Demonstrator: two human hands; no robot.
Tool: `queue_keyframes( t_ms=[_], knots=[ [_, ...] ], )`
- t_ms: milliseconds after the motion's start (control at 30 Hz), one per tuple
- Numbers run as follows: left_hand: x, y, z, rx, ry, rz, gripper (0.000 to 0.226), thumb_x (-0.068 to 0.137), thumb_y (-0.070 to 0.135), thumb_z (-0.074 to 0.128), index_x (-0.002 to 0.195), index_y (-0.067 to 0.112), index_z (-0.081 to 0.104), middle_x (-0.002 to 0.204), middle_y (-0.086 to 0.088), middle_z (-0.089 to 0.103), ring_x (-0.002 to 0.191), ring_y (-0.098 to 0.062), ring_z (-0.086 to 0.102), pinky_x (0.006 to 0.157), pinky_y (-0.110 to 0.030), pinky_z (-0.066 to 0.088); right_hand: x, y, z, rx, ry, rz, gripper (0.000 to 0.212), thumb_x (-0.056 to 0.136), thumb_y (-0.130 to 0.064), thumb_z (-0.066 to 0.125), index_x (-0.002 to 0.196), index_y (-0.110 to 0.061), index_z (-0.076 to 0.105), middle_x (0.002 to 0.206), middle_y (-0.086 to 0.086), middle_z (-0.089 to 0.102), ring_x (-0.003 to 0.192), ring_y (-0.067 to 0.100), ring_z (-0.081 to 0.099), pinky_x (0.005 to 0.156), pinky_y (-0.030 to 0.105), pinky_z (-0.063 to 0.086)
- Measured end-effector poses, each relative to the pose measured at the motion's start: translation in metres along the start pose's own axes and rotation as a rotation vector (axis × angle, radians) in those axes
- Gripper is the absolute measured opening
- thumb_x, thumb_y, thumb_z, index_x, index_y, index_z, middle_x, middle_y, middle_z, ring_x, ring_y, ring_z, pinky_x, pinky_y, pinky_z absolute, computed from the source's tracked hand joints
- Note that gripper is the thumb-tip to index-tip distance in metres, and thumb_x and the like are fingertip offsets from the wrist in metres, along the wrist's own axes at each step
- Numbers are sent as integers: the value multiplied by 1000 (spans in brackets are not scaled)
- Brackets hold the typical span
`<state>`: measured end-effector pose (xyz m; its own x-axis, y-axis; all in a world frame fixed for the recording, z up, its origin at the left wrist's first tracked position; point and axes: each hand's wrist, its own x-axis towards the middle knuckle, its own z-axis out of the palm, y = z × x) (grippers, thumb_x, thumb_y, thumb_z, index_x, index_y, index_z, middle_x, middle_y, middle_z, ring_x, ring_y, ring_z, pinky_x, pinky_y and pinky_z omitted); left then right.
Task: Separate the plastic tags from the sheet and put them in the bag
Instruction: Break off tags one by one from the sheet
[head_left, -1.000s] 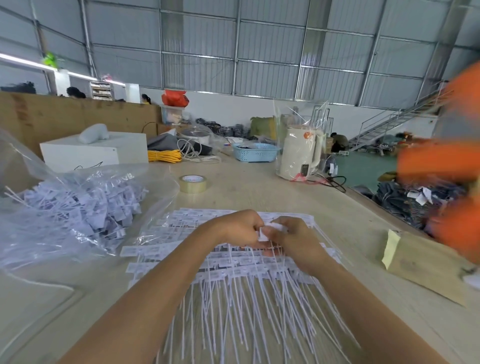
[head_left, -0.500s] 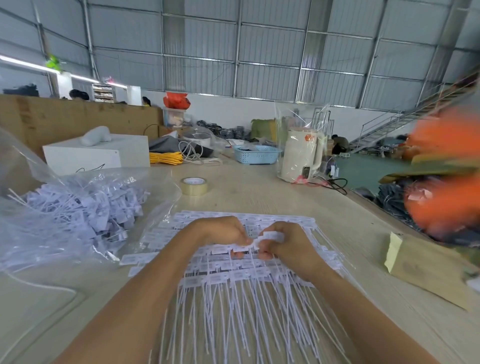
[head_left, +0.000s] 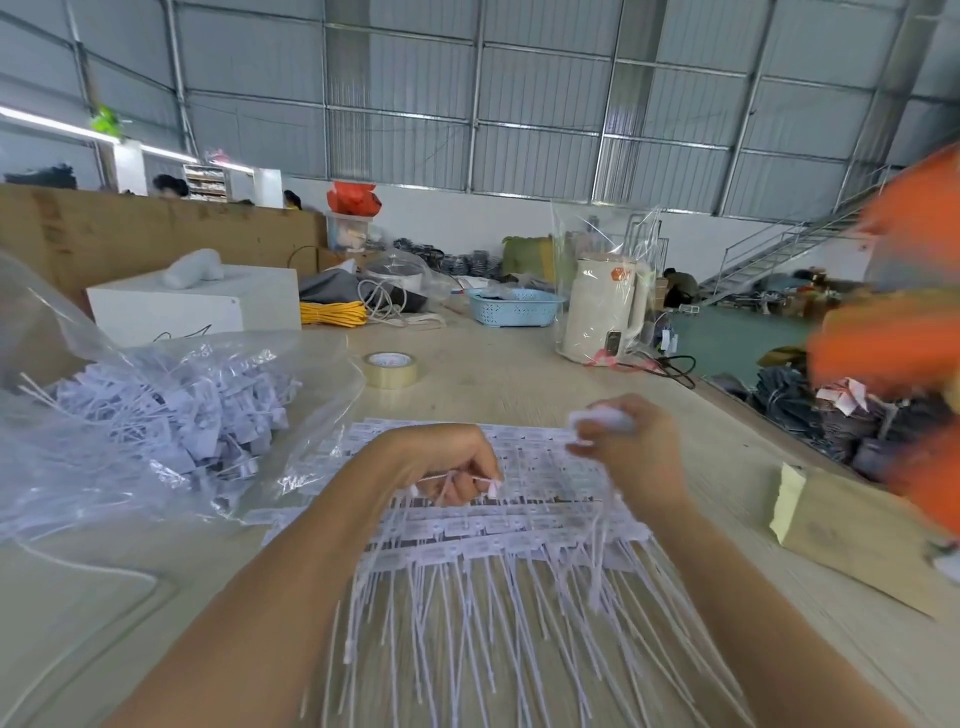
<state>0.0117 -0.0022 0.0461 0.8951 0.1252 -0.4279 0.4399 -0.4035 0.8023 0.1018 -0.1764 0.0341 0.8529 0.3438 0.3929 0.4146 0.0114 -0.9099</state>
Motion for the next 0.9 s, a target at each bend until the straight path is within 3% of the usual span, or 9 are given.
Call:
queue_keyframes(
  t_ms=[100,300,367,467,567,633,700,800,900],
  knots=[
    [0,-1,6,300,203,112,42,90,18,54,47,15,52,57,-1,47,57,-18,41,62,-29,34,12,-1,-29,423,172,174,16,81,10,63,95,6,57,84,17,63,59,20,66,55,20,56],
    [6,18,20,784,413,52,44,93,46,51,91,3,62,74,-11,53,74,-21,55,67,-30,40,16,-12,-23,519,57,95,10,84,9,59,82,-1,60,86,13,64,63,14,68,60,18,55],
    [3,27,24,618,457,187,42,95,49,44,83,12,60,73,-12,55,75,-22,56,68,-30,39,18,-15,-11,528,-29,118,10,84,10,58,81,1,58,84,13,63,62,14,67,59,19,56],
    [-7,38,37,109,227,333,50,96,50,39,117,8,57,100,-7,63,94,-22,61,86,-32,46,21,-19,8,484,-105,136,7,86,8,57,83,3,58,70,11,62,56,17,62,53,20,53],
    [-14,35,45,-43,78,402,31,99,31,43,118,7,52,101,-9,60,80,-22,65,74,-29,52,26,-29,30,510,-49,187,6,87,5,59,88,0,60,74,9,65,58,13,66,54,20,55],
    [-20,29,47,-159,198,450,14,99,15,45,111,9,50,95,-9,59,63,-16,64,64,-29,53,26,-36,50,521,-32,183,11,87,3,60,82,-7,59,74,8,66,54,7,66,50,19,54],
    [-30,20,45,-211,433,443,17,97,12,47,114,12,45,93,-10,58,55,-12,59,59,-29,53,23,-43,73,461,-94,134,15,87,0,61,74,-8,59,65,9,62,49,10,61,48,23,49],
    [-53,-5,25,33,853,430,31,97,17,46,128,14,45,94,-8,60,72,-17,56,66,-29,47,11,-56,113,353,-218,42,29,87,-3,60,59,-10,57,57,12,55,52,21,50,53,27,40],
    [-87,-41,-2,161,1080,413,34,97,17,47,130,17,52,82,-1,61,64,-6,54,57,-14,41,-4,-72,157,314,-285,-29,14,86,-7,63,72,-11,62,63,8,60,55,14,56,54,23,46]
  ],
)
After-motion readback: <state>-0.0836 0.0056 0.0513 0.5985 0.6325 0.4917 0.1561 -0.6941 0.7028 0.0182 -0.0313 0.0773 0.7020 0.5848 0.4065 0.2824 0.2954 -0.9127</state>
